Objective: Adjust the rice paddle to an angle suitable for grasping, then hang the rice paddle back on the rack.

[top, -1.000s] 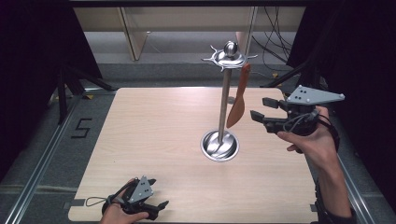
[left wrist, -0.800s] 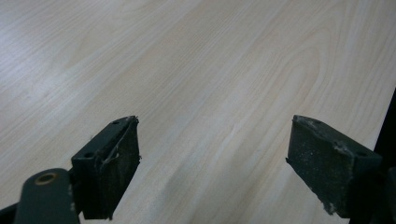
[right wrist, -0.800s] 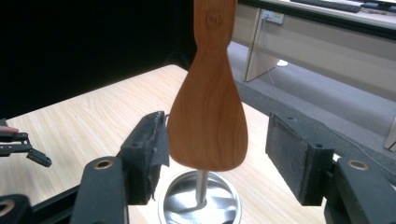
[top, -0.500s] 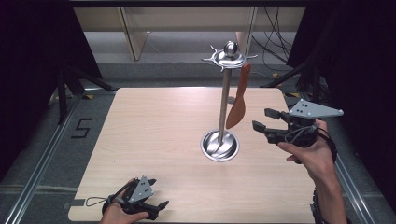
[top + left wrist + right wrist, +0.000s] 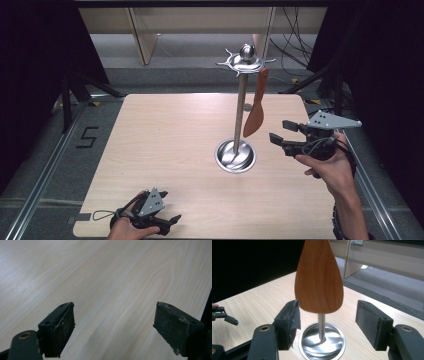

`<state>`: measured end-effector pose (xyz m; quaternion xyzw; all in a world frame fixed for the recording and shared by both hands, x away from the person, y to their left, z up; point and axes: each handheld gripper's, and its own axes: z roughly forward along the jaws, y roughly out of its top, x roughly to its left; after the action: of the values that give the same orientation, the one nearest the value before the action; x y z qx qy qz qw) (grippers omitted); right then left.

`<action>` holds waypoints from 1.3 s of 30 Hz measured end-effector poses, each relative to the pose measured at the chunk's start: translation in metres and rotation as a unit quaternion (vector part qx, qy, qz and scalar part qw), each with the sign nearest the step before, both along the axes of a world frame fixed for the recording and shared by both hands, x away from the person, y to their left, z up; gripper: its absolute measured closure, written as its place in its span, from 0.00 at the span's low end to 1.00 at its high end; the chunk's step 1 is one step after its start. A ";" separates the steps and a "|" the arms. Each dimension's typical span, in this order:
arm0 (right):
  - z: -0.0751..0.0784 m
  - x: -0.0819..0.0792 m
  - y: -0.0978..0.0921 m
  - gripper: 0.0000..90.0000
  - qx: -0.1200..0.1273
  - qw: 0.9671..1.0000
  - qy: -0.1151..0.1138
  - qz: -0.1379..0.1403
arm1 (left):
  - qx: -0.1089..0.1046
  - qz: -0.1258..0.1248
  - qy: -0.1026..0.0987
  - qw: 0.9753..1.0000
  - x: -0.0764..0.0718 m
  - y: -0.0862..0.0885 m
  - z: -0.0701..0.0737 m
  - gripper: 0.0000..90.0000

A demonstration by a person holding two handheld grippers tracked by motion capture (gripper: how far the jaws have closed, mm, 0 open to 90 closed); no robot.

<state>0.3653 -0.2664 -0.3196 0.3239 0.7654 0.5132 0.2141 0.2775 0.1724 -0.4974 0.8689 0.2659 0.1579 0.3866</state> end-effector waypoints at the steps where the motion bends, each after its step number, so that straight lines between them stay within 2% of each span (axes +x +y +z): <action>1: -0.001 0.001 0.000 0.41 0.001 1.000 -0.001 0.001 | -0.001 0.000 0.000 1.000 0.000 0.000 0.000 0.18; 2: -0.003 0.000 0.002 0.40 0.009 1.000 0.005 -0.005 | -0.001 0.000 0.000 1.000 0.000 0.000 0.000 0.18; 5: -0.006 0.000 0.001 0.39 -0.002 1.000 0.004 -0.006 | -0.003 -0.002 0.001 1.000 0.001 0.000 0.000 0.18; 7: -0.009 -0.001 0.002 0.39 0.006 1.000 0.014 -0.005 | -0.003 -0.001 0.000 1.000 0.001 -0.001 0.000 0.18; 8: -0.009 -0.001 0.001 0.39 0.003 1.000 0.015 -0.009 | -0.005 -0.005 0.001 1.000 0.001 0.000 0.000 0.18; 9: -0.011 0.000 0.000 0.39 0.000 1.000 0.014 -0.001 | -0.006 -0.003 0.002 1.000 0.001 0.000 0.000 0.18; 10: -0.012 -0.002 0.001 0.39 0.002 1.000 0.026 -0.004 | -0.004 -0.002 -0.001 1.000 0.001 0.000 0.000 0.18; 11: -0.013 -0.001 0.000 0.39 -0.004 1.000 0.019 -0.002 | -0.005 -0.001 -0.001 1.000 0.001 0.001 0.000 0.18; 12: -0.015 -0.002 0.001 0.38 -0.002 1.000 0.030 -0.003 | -0.006 0.000 -0.001 1.000 0.001 0.001 0.000 0.18; 13: -0.017 -0.001 0.001 0.38 -0.008 1.000 0.026 -0.002 | -0.005 -0.001 -0.001 1.000 0.001 0.000 0.000 0.18; 14: -0.019 -0.002 0.002 0.38 -0.004 0.999 0.036 -0.003 | -0.003 -0.002 -0.002 1.000 0.002 0.000 0.000 0.18; 15: -0.021 -0.001 0.001 0.38 -0.013 0.999 0.031 0.000 | -0.002 0.000 -0.002 1.000 0.001 0.000 0.000 0.18; 16: -0.023 -0.002 0.003 0.37 -0.002 0.999 0.039 -0.009 | -0.003 -0.002 -0.001 1.000 0.000 0.000 0.000 0.18; 17: -0.024 -0.001 0.001 0.37 -0.018 0.999 0.035 -0.005 | -0.004 -0.002 -0.001 1.000 0.000 -0.001 0.000 0.18; 18: -0.026 -0.003 0.002 0.37 -0.012 0.999 0.046 -0.009 | -0.004 -0.002 -0.001 1.000 0.000 0.000 0.000 0.18; 20: -0.027 -0.002 0.001 0.37 -0.014 0.999 0.040 -0.009 | -0.003 -0.002 -0.001 1.000 0.000 0.000 0.000 0.18; 21: -0.032 -0.003 0.003 0.37 -0.009 0.999 0.050 -0.011 | -0.006 -0.002 -0.005 1.000 0.000 0.000 0.000 0.18; 22: -0.033 -0.003 0.002 0.37 -0.014 0.998 0.055 -0.011 | -0.012 -0.007 0.003 1.000 0.000 0.000 0.000 0.18; 23: -0.037 -0.002 0.004 0.37 -0.008 0.999 0.050 -0.015 | -0.011 -0.006 0.001 1.000 0.000 0.000 0.000 0.18; 24: -0.039 -0.003 0.004 0.37 -0.011 0.998 0.059 -0.014 | -0.006 -0.003 -0.008 1.000 -0.001 0.001 0.001 0.18; 25: -0.041 -0.002 0.004 0.37 -0.021 0.998 0.057 -0.009 | 0.002 -0.004 -0.007 1.000 0.000 0.001 0.002 0.18; 26: -0.042 -0.003 0.005 0.37 -0.025 0.997 0.070 -0.007 | -0.004 -0.002 -0.008 1.000 0.000 0.000 0.002 0.18; 27: -0.044 -0.002 0.006 0.37 -0.023 0.998 0.067 -0.002 | 0.000 -0.007 -0.007 1.000 0.001 0.001 0.003 0.18; 28: -0.045 -0.002 0.005 0.37 -0.031 0.997 0.070 -0.002 | -0.013 -0.001 -0.006 1.000 0.000 0.000 0.001 0.18; 30: -0.046 -0.001 0.005 0.37 -0.029 0.997 0.066 -0.004 | -0.011 -0.002 -0.005 1.000 0.000 0.000 0.001 0.18; 31: -0.049 -0.002 0.006 0.37 -0.030 0.996 0.080 0.001 | 0.000 -0.002 -0.003 1.000 0.001 0.000 0.000 0.18; 33: -0.051 0.000 0.005 0.37 -0.042 0.997 0.072 0.003 | -0.007 -0.003 -0.007 1.000 0.000 -0.001 0.000 0.18; 34: -0.052 -0.002 0.006 0.37 -0.036 0.996 0.077 -0.001 | -0.004 -0.007 -0.002 1.000 0.000 0.000 0.001 0.18; 35: -0.054 -0.002 0.008 0.36 -0.025 0.997 0.077 -0.005 | -0.006 -0.005 -0.006 1.000 0.000 -0.001 0.001 0.18; 36: -0.053 -0.003 0.006 0.36 -0.035 0.996 0.085 0.004 | -0.005 -0.003 -0.009 1.000 -0.001 -0.001 0.000 0.18; 39: -0.053 -0.002 0.005 0.36 -0.042 0.996 0.074 0.006 | -0.001 -0.009 -0.003 1.000 -0.001 -0.001 0.000 0.18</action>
<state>0.3635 -0.2611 -0.3729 0.3471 0.8020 0.4565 0.1673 0.2769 0.1719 -0.4972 0.8701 0.2574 0.1572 0.3899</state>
